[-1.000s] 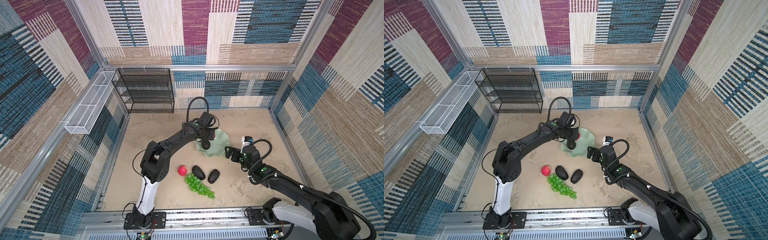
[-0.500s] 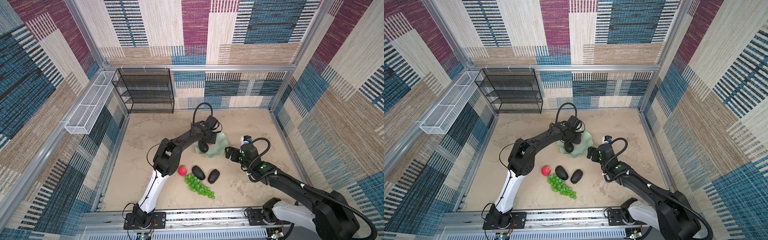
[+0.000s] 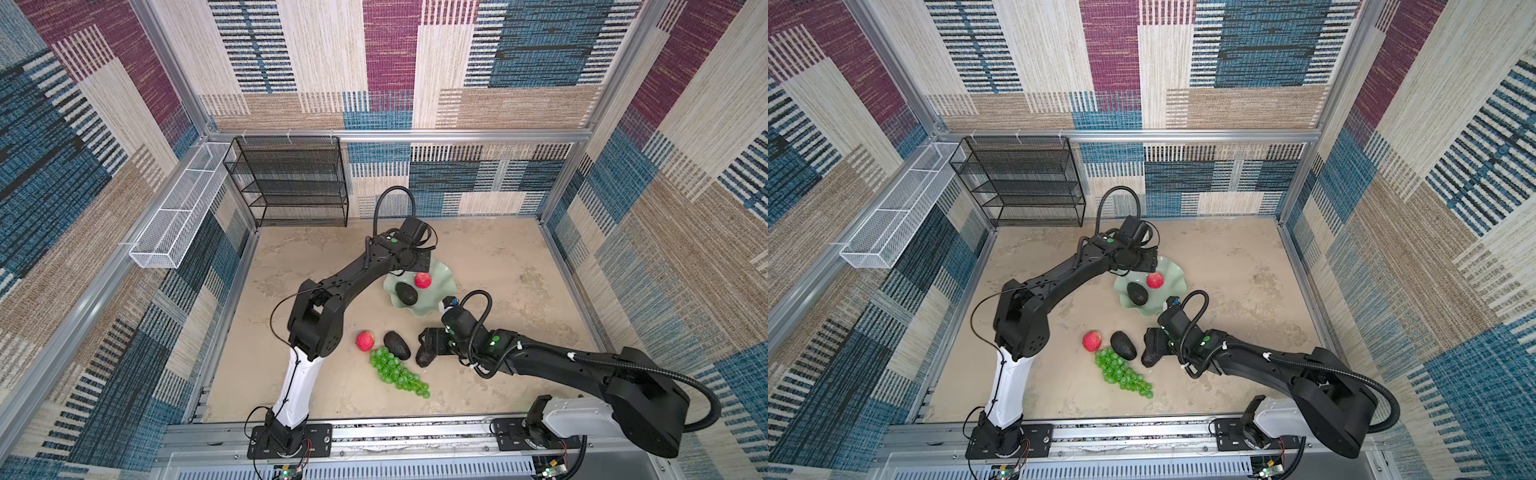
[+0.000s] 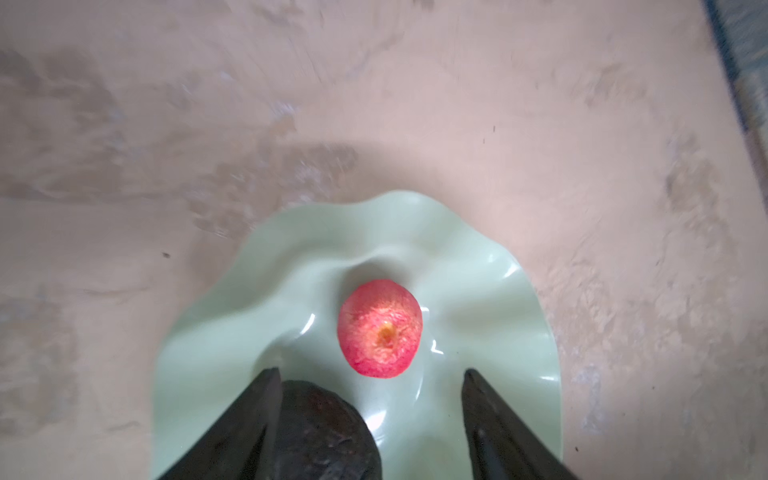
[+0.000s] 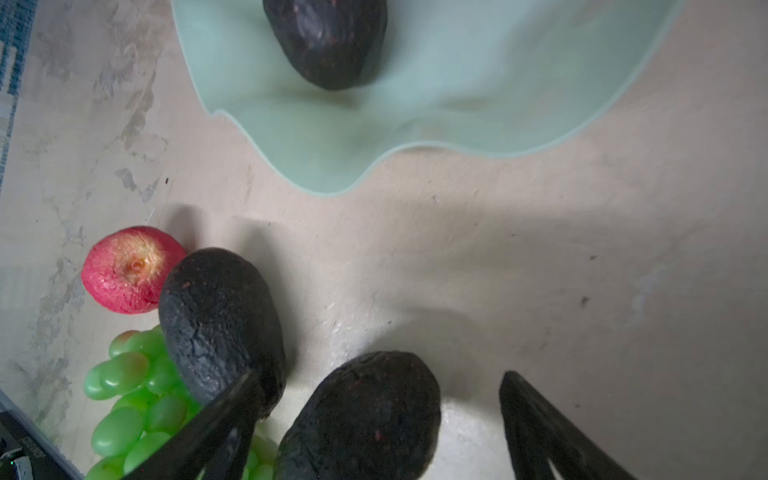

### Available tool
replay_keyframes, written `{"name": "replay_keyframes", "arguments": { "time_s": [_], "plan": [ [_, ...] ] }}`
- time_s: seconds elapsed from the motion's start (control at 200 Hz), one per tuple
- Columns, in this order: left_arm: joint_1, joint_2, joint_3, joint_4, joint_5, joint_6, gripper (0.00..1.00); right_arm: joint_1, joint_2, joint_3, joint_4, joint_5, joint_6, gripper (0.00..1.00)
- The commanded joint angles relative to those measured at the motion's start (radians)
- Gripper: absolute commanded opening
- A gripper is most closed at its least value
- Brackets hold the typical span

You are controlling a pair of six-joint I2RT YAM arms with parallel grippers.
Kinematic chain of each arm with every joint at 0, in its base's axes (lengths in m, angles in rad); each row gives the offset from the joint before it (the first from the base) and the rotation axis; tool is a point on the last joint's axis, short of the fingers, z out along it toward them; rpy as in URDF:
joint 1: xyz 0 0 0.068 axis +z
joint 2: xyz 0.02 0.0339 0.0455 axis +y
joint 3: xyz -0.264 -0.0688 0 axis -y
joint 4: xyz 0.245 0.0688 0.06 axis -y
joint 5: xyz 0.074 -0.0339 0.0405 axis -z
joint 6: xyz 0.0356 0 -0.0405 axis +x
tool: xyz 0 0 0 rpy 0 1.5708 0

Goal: Place and organize the fake fruits in the fruit bowl
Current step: 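Place the apple in the bowl while the right gripper reaches for another avocado, then grasp the middle avocado with the right gripper and lift it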

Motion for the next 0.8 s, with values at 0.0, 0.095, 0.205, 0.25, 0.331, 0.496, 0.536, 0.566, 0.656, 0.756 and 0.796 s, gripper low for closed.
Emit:
{"name": "replay_keyframes", "arguments": {
  "time_s": [0.0,0.095,0.205,0.25,0.331,0.496,0.536,0.566,0.656,0.756,0.796],
  "plan": [
    [0.046,-0.19,-0.201,0.248,-0.039,-0.044,0.73,0.01,0.069,0.023,0.061,-0.059,0.035,0.84],
    [0.104,-0.365,-0.427,0.39,-0.061,-0.081,0.73,0.012,0.113,0.032,0.061,-0.057,0.035,0.68],
    [0.179,-0.529,-0.636,0.467,-0.076,-0.134,0.74,0.011,0.087,0.014,0.053,-0.04,0.055,0.51],
    [0.212,-0.58,-0.713,0.485,-0.06,-0.152,0.74,0.011,0.057,0.002,0.039,-0.029,0.067,0.48],
    [0.262,-0.643,-0.814,0.47,-0.036,-0.177,0.74,0.009,-0.024,-0.023,-0.009,0.009,0.094,0.46],
    [0.304,-0.735,-0.954,0.396,0.001,-0.188,0.74,-0.023,-0.186,0.047,-0.18,0.151,0.036,0.45],
    [0.304,-0.751,-0.981,0.38,0.003,-0.19,0.74,-0.062,-0.199,0.087,-0.197,0.161,-0.012,0.45],
    [0.304,-0.763,-0.999,0.372,0.01,-0.193,0.74,-0.098,-0.2,0.123,-0.193,0.15,-0.05,0.45],
    [0.304,-0.794,-1.038,0.334,0.027,-0.202,0.74,-0.201,-0.151,0.203,-0.126,0.117,-0.155,0.45],
    [0.305,-0.847,-1.09,0.328,0.069,-0.224,0.74,-0.275,-0.025,0.29,-0.03,0.076,-0.236,0.45],
    [0.304,-0.865,-1.109,0.327,0.088,-0.231,0.74,-0.294,0.027,0.318,0.014,0.058,-0.252,0.45]
  ]
}}
